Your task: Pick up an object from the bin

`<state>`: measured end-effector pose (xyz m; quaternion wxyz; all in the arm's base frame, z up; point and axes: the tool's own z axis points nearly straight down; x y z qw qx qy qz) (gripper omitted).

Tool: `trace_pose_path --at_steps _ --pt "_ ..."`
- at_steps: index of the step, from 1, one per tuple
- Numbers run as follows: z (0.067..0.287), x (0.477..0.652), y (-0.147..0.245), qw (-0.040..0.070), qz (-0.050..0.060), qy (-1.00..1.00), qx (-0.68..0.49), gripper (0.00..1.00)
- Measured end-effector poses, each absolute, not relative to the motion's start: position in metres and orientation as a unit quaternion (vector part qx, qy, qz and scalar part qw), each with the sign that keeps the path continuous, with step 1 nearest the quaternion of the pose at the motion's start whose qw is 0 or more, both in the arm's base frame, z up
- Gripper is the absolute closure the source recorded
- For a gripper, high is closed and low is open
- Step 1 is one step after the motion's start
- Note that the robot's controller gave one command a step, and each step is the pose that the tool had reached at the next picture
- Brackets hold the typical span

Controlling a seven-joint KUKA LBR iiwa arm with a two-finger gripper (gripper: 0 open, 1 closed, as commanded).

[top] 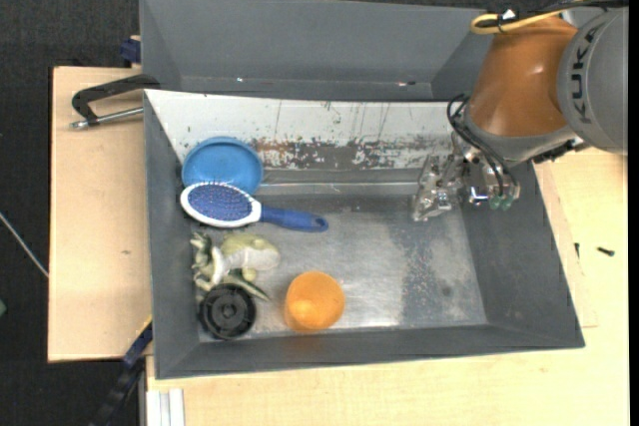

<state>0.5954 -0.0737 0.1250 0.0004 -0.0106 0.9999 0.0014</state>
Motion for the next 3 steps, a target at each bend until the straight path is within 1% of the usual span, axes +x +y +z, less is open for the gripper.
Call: trace_pose_path --at_steps 1,2,3 --pt "0.098 0.595 -0.013 -0.001 0.003 1.0 0.014 1.0" --pt "0.092 0.588 -0.035 0.0 0.0 0.999 -0.055 1.0" --pt "0.091 0.565 -0.046 0.0 0.0 0.991 -0.136 1.0"
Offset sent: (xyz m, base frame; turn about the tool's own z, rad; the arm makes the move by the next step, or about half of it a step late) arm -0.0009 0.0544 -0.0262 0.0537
